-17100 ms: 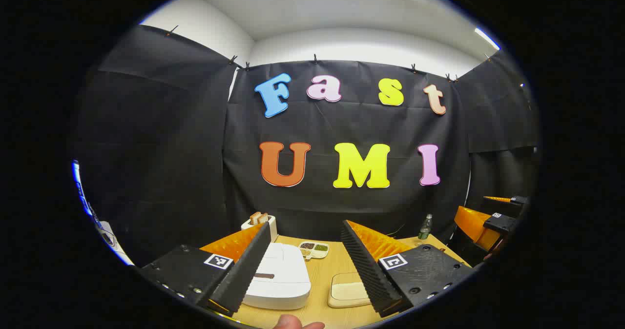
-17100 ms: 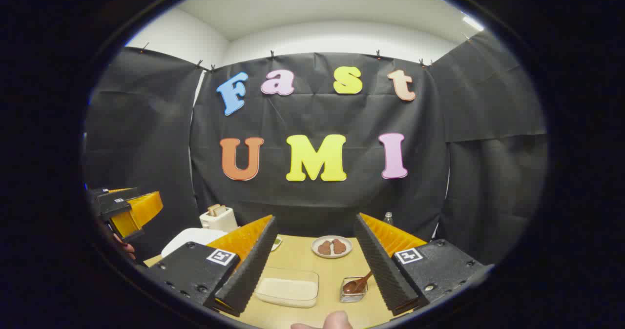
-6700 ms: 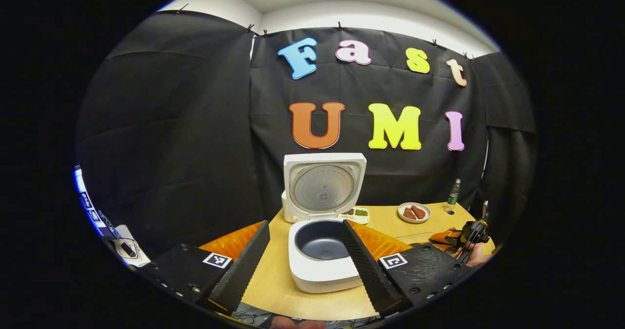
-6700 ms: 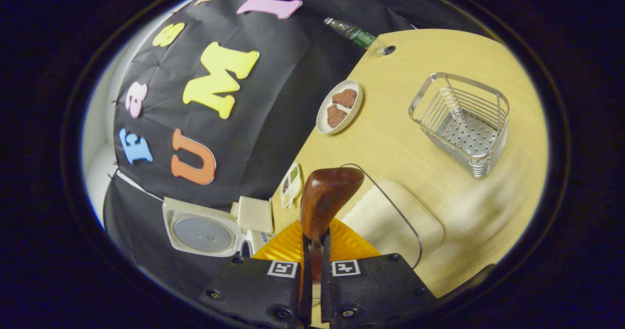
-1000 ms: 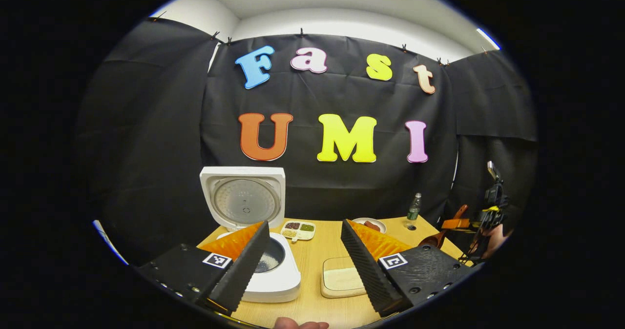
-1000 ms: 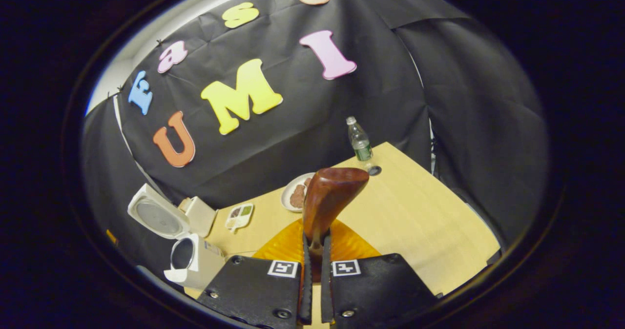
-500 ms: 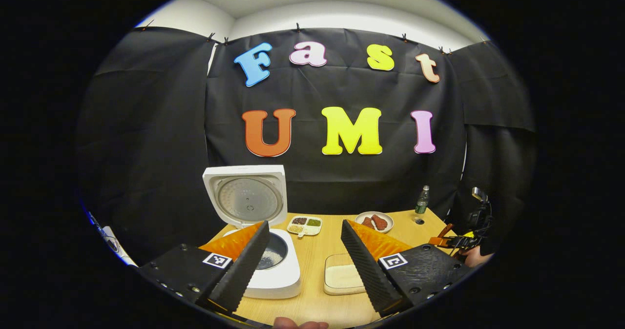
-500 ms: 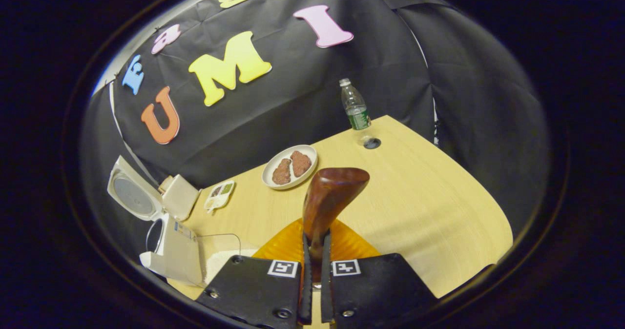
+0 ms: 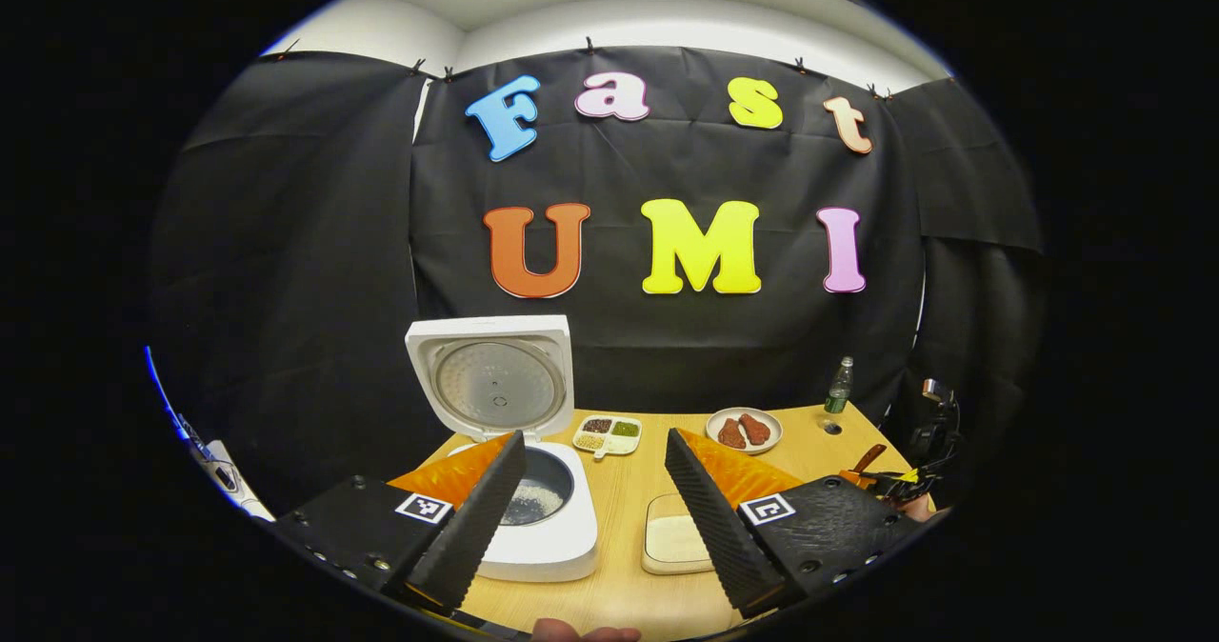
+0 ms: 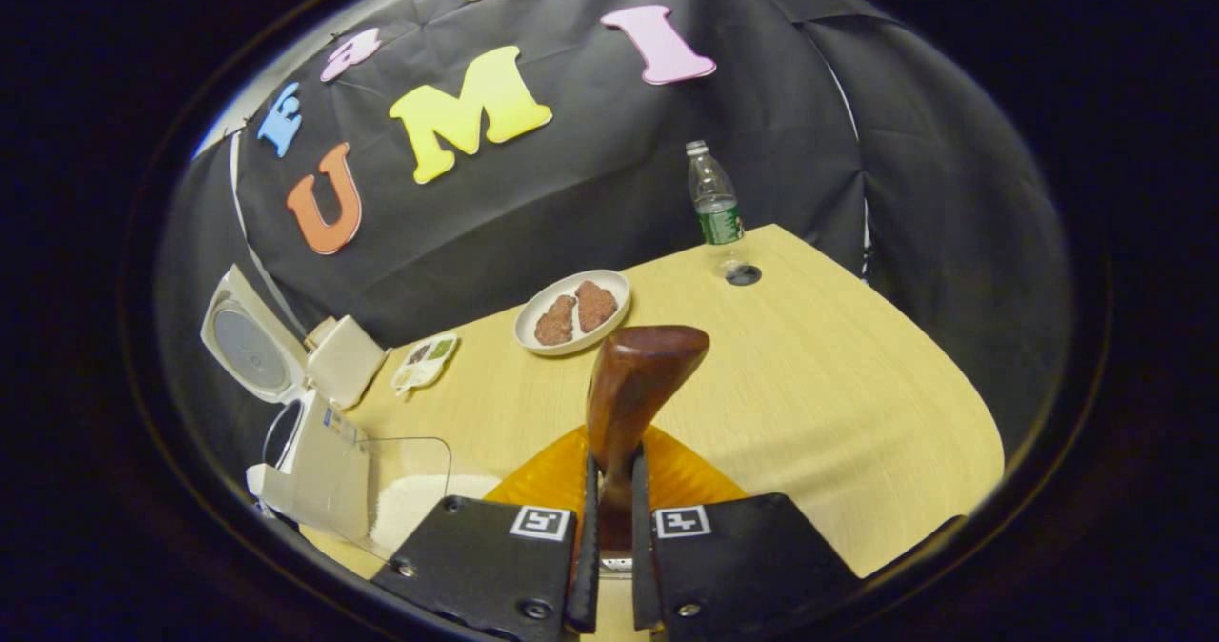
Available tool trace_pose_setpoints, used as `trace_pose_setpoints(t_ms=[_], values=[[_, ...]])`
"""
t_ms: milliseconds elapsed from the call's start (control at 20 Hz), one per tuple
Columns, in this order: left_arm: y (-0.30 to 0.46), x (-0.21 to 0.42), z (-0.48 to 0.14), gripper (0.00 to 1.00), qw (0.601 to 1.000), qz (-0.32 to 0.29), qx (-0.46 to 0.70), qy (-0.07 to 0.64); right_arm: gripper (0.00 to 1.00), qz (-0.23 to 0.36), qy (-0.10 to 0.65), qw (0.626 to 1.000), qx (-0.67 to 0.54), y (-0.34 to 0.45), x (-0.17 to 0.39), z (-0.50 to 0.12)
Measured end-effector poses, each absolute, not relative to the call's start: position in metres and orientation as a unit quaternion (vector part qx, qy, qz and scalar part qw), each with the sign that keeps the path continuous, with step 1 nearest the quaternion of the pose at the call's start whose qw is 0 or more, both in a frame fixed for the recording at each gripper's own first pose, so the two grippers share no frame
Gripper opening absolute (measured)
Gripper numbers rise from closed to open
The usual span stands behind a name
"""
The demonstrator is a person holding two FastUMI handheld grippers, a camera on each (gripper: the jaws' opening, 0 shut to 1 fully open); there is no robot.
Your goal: Close the left gripper, press the button to open the rice cooker; take a wooden spoon from the chopstick holder with the right hand, scoop a spoonful of rice and pour it into the rice cooker, then put the wooden spoon back into the chopstick holder.
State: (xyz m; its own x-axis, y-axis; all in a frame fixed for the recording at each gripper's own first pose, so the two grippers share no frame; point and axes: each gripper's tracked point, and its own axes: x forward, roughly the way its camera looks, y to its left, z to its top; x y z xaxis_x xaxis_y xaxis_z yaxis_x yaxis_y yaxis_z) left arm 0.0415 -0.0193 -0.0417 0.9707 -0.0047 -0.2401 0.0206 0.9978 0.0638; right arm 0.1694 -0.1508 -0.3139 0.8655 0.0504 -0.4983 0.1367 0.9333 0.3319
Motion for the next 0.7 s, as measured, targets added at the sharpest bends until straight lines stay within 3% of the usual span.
trace_pose_setpoints(t_ms=[100,200,250,350,700], values=[[-0.016,0.048,-0.037,0.94,0.993,-0.006,0.032,0.114,0.35,-0.019,0.257,0.951,0.171,-0.150,0.169,-0.309],[-0.013,0.055,-0.034,0.94,0.993,-0.006,0.029,0.110,0.67,-0.032,0.251,0.955,0.154,-0.157,0.167,-0.301],[-0.011,0.058,-0.031,0.94,0.994,-0.006,0.028,0.107,0.89,-0.036,0.242,0.958,0.150,-0.160,0.167,-0.292],[-0.007,0.066,-0.025,0.94,0.995,-0.008,0.027,0.099,0.93,-0.036,0.231,0.962,0.144,-0.162,0.163,-0.276],[0.017,0.102,0.005,0.95,0.997,-0.018,0.042,0.065,0.94,-0.041,0.167,0.977,0.127,-0.166,0.146,-0.195]])
